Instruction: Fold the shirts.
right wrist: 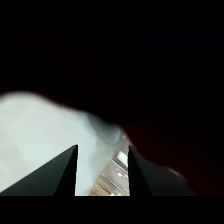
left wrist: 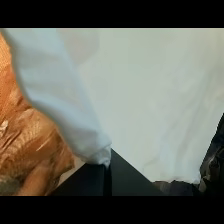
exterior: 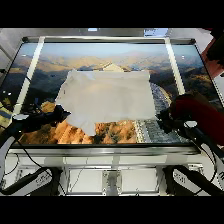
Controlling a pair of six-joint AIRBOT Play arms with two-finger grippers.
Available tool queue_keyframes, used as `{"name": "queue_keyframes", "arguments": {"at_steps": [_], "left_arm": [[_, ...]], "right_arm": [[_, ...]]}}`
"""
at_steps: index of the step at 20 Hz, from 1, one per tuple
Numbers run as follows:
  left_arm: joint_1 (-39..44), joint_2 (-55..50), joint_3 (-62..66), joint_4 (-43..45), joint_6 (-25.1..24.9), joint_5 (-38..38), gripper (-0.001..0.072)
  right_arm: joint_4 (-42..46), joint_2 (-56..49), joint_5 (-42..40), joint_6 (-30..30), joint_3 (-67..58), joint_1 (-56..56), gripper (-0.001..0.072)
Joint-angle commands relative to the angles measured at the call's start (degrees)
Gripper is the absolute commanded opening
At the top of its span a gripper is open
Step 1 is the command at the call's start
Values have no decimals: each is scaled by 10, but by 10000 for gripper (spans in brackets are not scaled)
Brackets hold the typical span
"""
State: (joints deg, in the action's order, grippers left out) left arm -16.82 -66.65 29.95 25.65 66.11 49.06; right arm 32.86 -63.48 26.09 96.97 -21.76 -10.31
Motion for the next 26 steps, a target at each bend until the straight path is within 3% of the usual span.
{"name": "queue_keyframes", "arguments": {"at_steps": [1, 3, 4, 6, 12, 16, 18, 21, 26], "left_arm": [[0, 0, 0, 0, 0, -2, 8], [0, 0, 0, 0, 0, -2, 8], [0, 0, 0, 0, 0, -1, 8], [0, 0, 1, 0, 0, -1, 8], [0, 0, 77, -16, -51, 30, 8], [-10, 48, 246, -17, -57, 142, 7], [-27, 107, 331, -14, -59, 176, 7], [-76, 208, 440, -12, -56, 219, 7], [-123, 331, 610, 15, -33, 155, 6]], "right_arm": [[-80, -27, -2, -93, -11, 1, 372], [-88, -40, 7, -101, -30, 1, 371], [-87, -43, 11, -107, -39, 1, 311], [-89, -43, 18, -145, -52, 1, 45], [-97, -16, 83, -268, -140, -2, 33], [50, 92, 158, -261, -278, -24, 33], [158, 170, 227, -227, -353, -58, 33], [247, 300, 277, -204, -448, -119, 32], [319, 427, 278, -204, -610, -168, 32]]}}
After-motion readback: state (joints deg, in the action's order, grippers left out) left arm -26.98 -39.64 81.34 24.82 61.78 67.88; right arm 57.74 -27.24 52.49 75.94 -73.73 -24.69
